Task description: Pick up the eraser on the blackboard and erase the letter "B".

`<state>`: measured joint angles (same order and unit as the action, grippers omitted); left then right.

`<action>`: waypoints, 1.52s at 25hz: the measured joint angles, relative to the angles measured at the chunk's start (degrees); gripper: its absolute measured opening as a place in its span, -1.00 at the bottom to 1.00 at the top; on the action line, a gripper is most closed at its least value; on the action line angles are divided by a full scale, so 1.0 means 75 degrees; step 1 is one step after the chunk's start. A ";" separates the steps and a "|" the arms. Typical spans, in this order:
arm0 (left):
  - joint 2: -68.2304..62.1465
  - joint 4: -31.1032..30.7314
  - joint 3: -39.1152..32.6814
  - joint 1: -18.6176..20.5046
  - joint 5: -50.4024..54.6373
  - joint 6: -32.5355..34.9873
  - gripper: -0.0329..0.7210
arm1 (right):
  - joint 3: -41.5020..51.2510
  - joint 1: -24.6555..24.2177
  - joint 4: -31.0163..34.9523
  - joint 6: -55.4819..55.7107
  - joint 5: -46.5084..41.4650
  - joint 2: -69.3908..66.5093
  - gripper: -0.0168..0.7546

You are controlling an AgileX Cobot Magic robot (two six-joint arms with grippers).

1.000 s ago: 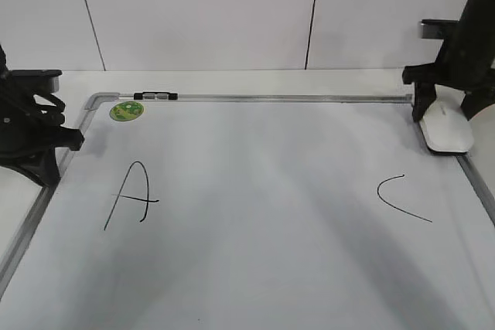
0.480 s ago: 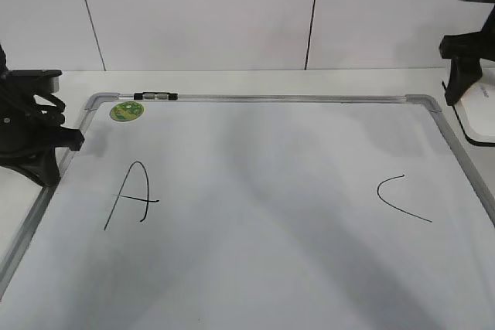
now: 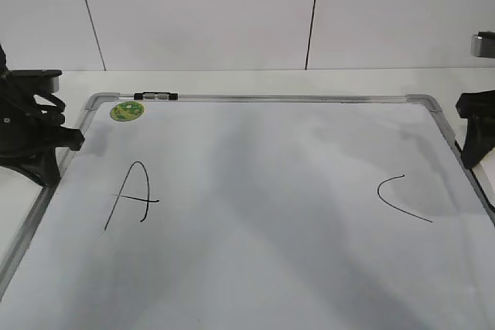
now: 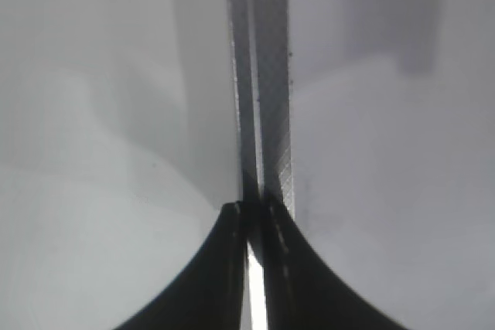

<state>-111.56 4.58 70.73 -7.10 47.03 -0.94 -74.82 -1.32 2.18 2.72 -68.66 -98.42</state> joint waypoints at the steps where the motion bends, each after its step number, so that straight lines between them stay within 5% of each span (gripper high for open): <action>1: 0.0000 0.0015 0.0000 0.0000 0.0000 0.0000 -0.86 | 0.0114 0.0000 0.0000 -0.0015 0.0172 0.0000 0.44; 38: 0.0000 0.0134 0.0000 0.0000 0.0013 0.0000 -0.86 | -0.0113 0.0000 0.0291 -0.0217 0.1021 -0.1435 0.44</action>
<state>-111.56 5.58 70.73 -7.10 47.13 -0.94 -75.67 -1.32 4.35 1.09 -61.00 -109.19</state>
